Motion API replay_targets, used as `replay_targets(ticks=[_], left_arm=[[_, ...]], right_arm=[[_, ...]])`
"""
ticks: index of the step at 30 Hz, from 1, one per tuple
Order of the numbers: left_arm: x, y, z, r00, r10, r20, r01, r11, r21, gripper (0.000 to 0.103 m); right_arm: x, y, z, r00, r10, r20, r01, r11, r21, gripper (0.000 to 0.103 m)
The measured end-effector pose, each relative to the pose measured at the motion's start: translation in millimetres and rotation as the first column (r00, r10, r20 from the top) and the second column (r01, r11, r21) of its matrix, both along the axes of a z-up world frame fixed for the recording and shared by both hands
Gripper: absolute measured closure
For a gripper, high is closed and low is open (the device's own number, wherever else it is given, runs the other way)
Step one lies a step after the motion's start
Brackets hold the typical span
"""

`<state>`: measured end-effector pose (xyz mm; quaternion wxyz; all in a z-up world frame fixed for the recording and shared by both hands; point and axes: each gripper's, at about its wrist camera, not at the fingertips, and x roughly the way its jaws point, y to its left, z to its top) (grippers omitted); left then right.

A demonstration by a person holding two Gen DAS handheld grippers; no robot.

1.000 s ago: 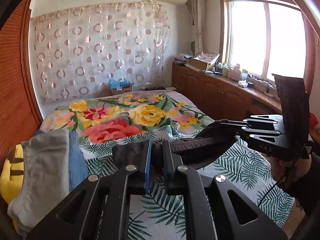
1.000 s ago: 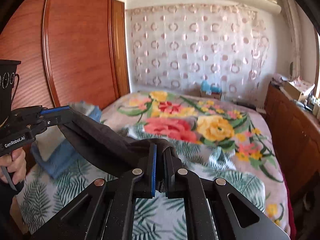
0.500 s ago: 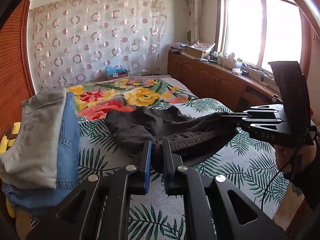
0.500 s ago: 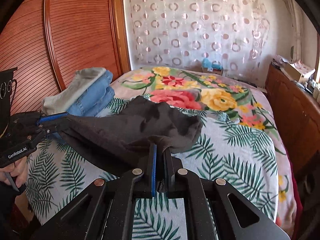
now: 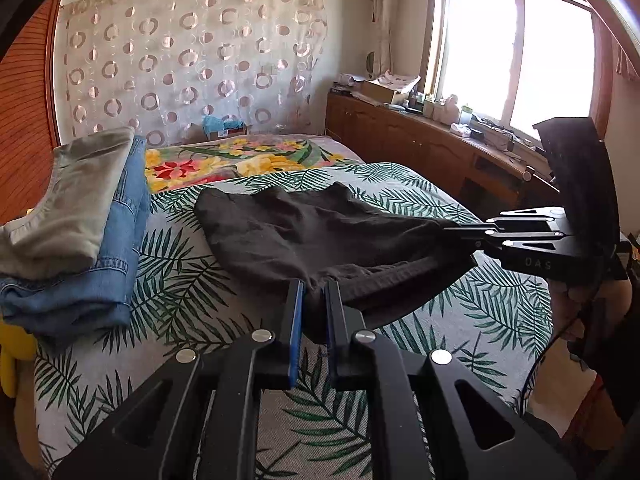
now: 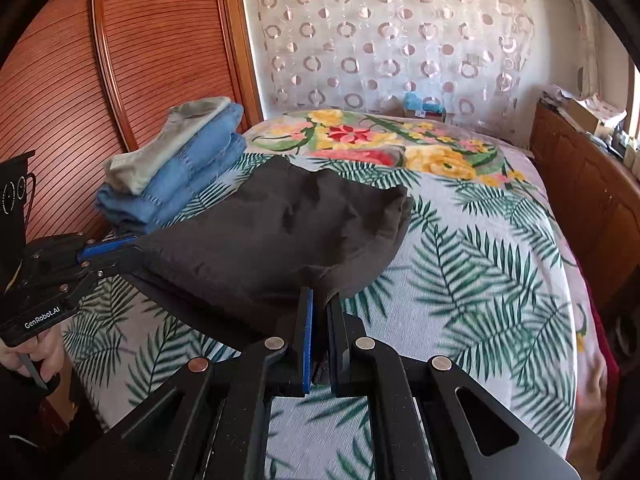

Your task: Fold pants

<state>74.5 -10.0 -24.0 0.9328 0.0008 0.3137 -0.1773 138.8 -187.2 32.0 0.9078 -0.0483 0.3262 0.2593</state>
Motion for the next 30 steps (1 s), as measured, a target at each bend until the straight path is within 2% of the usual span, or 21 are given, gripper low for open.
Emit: replay_targets(ticks=[6, 13, 17, 23, 26, 28, 30], left_arm=[[-24.8, -2.2, -1.0, 1.0, -0.021, -0.01, 0.021, 1.0, 0.006, 0.092], [-51.1, -1.9, -23.1, 0.998, -0.033, -0.058, 0.033, 0.999, -0.005, 0.092], [-56.5, -4.1, -47.2, 0.992, -0.025, -0.123, 0.026, 1.0, 0.002, 0.092], [-58.4, -5.4, -55.4, 0.988, -0.005, -0.155, 0.007, 1.0, 0.013, 0.09], [-59.9, -3.3, -53.4, 0.989, 0.008, -0.151, -0.006, 1.0, 0.01, 0.079], [-63.5, -2.6, -48.2, 0.993, 0.03, -0.112, -0.027, 0.999, 0.024, 0.06], [-64.1, -1.1, -45.9, 0.994, 0.031, -0.107, -0.03, 0.999, 0.012, 0.059]], right_arm=[[-31.5, -6.1, -0.4, 1.0, 0.014, 0.0, -0.014, 1.0, -0.018, 0.097], [-58.4, -16.1, -7.6, 1.0, 0.022, -0.022, -0.021, 1.0, 0.02, 0.097], [-66.6, -20.7, -21.8, 0.999, 0.018, -0.045, -0.017, 1.0, 0.024, 0.097], [-70.3, -17.8, -45.0, 0.997, 0.005, -0.082, -0.005, 1.0, 0.003, 0.097], [-71.4, -21.0, -47.8, 0.996, -0.005, -0.086, 0.008, 1.0, 0.027, 0.097], [-72.3, -24.0, -48.2, 0.997, -0.013, -0.08, 0.015, 0.999, 0.03, 0.097], [-71.4, -25.0, -49.7, 0.997, -0.016, -0.079, 0.018, 0.999, 0.028, 0.097]])
